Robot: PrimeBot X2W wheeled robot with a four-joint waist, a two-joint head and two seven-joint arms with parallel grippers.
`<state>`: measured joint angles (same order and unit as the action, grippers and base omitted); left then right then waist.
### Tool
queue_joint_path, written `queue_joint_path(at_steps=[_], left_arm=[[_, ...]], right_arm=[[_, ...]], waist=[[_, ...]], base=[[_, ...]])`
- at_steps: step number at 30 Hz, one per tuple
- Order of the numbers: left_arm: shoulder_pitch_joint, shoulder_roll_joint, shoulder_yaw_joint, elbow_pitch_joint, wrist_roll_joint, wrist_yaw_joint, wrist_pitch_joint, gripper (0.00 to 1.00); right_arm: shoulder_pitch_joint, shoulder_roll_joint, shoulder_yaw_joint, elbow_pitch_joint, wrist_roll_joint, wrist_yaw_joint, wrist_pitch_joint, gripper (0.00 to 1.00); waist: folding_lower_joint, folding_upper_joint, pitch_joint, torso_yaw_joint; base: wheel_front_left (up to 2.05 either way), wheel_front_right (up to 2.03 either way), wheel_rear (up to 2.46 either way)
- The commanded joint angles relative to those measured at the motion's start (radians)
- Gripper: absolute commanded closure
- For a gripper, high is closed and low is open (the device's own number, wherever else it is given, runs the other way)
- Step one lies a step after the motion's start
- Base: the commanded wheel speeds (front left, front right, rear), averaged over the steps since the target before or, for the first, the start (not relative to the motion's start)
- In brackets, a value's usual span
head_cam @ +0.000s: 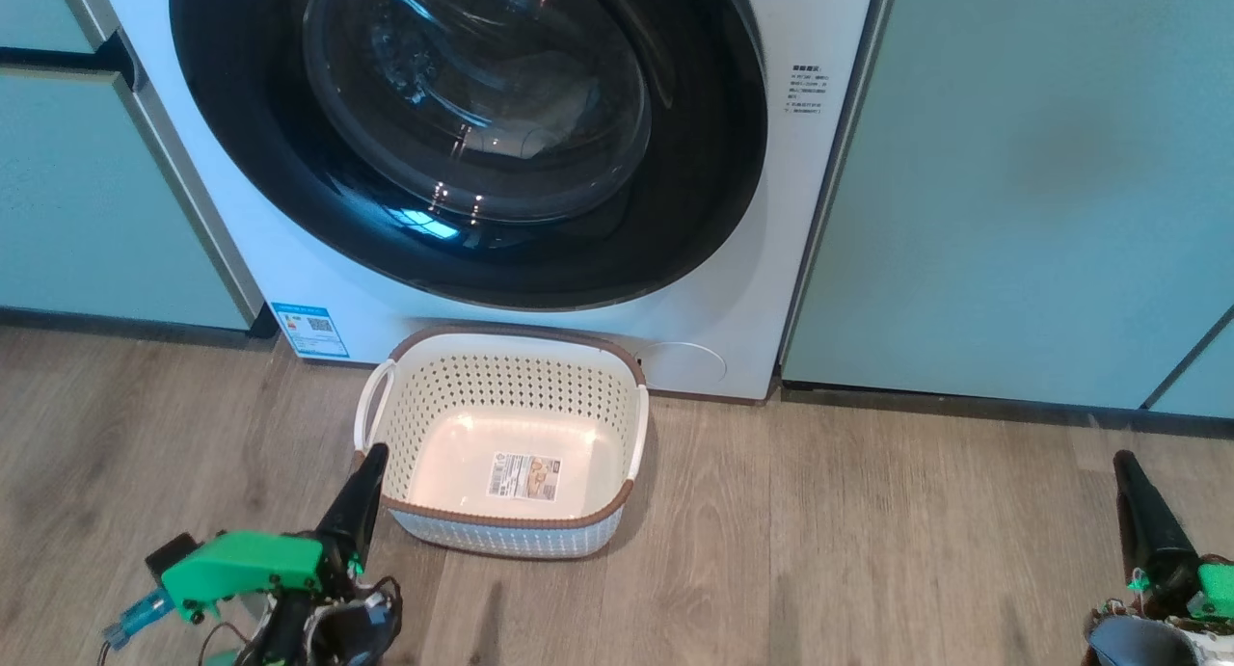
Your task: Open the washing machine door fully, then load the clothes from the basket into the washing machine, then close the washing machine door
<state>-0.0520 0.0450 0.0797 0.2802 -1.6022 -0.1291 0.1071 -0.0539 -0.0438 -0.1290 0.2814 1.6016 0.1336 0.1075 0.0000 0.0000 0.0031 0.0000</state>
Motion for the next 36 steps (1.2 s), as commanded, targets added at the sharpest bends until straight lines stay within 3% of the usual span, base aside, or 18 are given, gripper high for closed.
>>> queue_joint_path(at_steps=[1, 36], left_arm=[[-0.056, 0.005, 0.034, -0.035, -0.006, -0.002, 0.006, 1.00], [-0.056, 0.005, 0.034, -0.035, -0.006, -0.002, 0.006, 1.00]], right_arm=[[-0.054, -0.006, 0.015, -0.037, 0.007, -0.003, 0.006, 1.00], [-0.054, -0.006, 0.015, -0.037, 0.007, -0.003, 0.006, 1.00]], waist=[[0.0000, 0.0000, 0.000, 0.000], [0.0000, 0.0000, 0.000, 0.000]], base=[[0.00, 0.00, 0.00], [0.00, 0.00, 0.00]])
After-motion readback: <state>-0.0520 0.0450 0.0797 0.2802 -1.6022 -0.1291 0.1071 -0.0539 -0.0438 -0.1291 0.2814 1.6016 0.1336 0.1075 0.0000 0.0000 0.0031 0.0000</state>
